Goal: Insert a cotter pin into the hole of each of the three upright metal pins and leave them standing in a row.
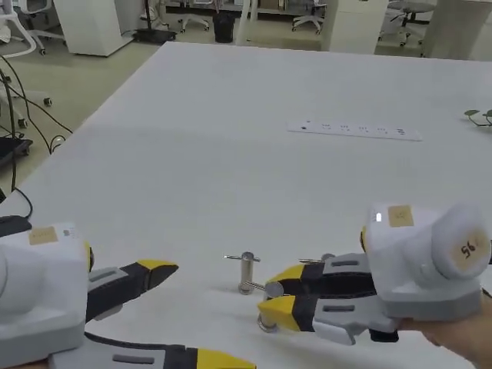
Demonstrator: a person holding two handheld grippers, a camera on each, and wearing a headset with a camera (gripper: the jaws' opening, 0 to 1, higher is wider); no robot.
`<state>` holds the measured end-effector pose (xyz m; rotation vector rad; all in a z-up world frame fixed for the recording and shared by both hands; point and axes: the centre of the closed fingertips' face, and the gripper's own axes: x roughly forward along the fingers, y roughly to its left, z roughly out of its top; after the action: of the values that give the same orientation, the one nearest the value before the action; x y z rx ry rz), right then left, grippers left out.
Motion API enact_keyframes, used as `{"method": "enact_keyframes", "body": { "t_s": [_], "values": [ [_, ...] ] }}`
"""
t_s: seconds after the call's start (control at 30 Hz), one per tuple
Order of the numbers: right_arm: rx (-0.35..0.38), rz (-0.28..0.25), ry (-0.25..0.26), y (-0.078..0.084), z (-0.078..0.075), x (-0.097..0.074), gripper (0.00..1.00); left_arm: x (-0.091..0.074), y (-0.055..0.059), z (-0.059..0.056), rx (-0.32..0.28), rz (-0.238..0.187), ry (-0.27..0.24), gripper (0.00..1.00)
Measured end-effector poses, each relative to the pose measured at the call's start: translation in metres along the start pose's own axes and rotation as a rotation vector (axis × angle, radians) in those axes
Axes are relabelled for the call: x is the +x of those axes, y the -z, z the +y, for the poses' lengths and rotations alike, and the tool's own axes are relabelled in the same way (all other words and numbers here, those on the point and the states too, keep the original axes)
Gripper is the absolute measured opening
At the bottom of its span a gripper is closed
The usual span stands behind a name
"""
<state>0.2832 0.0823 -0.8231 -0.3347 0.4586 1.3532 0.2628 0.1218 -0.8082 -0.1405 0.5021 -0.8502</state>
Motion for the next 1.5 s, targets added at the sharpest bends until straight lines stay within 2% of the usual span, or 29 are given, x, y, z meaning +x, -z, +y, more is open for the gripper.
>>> {"method": "enact_keyframes", "body": {
  "t_s": [0.2, 0.43, 0.7, 0.93, 1.17, 1.3, 1.5],
  "values": [
    [-0.013, 0.014, -0.031, 0.003, 0.005, -0.006, 0.13, -0.002, 0.000, -0.001, -0.007, 0.003, -0.001, 0.99],
    [-0.020, 0.015, -0.046, 0.003, 0.001, -0.031, 0.13, 0.000, -0.003, -0.001, -0.008, 0.013, -0.011, 0.99],
    [-0.078, 0.066, -0.082, 0.018, -0.003, -0.063, 0.13, 0.003, -0.002, -0.006, -0.037, 0.030, -0.004, 0.99],
    [-0.062, 0.088, -0.085, 0.035, -0.017, -0.090, 0.13, 0.005, -0.004, -0.010, -0.032, 0.045, -0.016, 0.99],
    [-0.036, 0.063, -0.047, 0.040, -0.038, -0.110, 0.13, 0.006, -0.005, -0.014, -0.026, 0.060, -0.020, 0.99],
    [-0.066, 0.089, -0.045, 0.045, -0.047, -0.118, 0.13, 0.005, -0.007, -0.014, -0.024, 0.064, -0.032, 0.99],
    [-0.080, 0.092, -0.065, 0.048, -0.056, -0.125, 0.13, 0.003, -0.011, -0.013, -0.007, 0.062, -0.067, 0.99]
  ]
}}
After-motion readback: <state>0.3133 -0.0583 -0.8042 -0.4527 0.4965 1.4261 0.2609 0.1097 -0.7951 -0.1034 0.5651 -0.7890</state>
